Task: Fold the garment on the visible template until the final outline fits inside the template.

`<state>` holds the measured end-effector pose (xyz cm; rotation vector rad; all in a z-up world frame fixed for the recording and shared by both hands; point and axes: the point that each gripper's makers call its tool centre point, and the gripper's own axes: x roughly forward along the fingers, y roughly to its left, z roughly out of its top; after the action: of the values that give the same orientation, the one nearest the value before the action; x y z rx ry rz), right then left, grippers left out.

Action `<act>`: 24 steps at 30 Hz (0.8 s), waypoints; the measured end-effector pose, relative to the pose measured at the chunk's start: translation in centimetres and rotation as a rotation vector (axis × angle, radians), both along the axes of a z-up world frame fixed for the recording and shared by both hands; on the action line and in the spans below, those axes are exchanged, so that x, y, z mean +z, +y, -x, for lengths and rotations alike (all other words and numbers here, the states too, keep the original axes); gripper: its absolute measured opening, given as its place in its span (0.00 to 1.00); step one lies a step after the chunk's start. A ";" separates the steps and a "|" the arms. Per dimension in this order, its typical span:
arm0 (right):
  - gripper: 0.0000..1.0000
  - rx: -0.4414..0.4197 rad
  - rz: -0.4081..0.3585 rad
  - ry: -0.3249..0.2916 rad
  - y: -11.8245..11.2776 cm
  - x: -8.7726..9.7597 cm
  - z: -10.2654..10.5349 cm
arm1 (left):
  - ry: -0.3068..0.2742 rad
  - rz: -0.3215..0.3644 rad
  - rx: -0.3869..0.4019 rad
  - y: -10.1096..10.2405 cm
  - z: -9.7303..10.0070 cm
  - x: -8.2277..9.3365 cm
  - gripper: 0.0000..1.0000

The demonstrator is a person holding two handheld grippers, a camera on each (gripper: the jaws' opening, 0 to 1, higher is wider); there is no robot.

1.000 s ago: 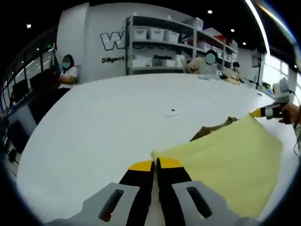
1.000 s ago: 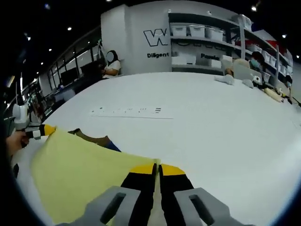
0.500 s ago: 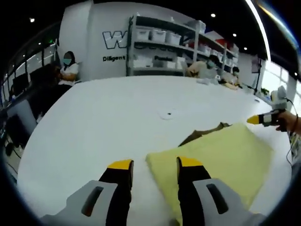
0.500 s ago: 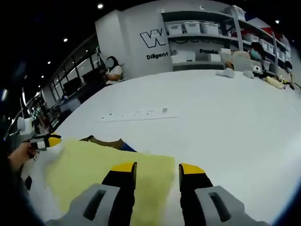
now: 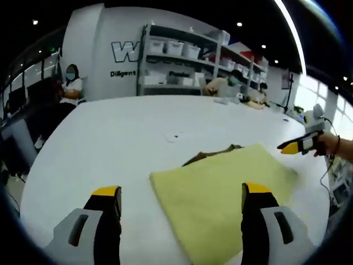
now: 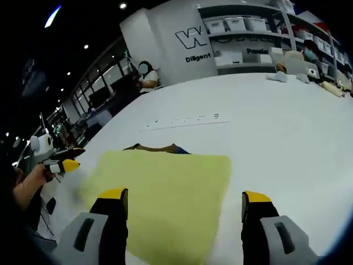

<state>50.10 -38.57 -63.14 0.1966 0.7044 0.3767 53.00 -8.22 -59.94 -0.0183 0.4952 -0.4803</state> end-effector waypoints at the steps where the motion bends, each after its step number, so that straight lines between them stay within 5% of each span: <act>1: 0.87 0.005 0.003 -0.002 0.1 0.1 0.3 | 0.004 0.005 -0.003 0.0 0.2 0.0 0.96; 11: 0.92 0.078 0.016 -0.011 0.7 0.3 4.0 | 0.068 0.015 -0.067 -0.2 4.5 -1.4 0.98; 24: 0.83 0.125 0.039 0.002 0.5 -0.9 7.1 | 0.118 0.052 -0.092 0.7 7.4 -3.3 0.78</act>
<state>42.97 -38.07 -64.00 0.1166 0.7271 0.4821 45.59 -7.51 -63.22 -0.0745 0.6013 -0.5847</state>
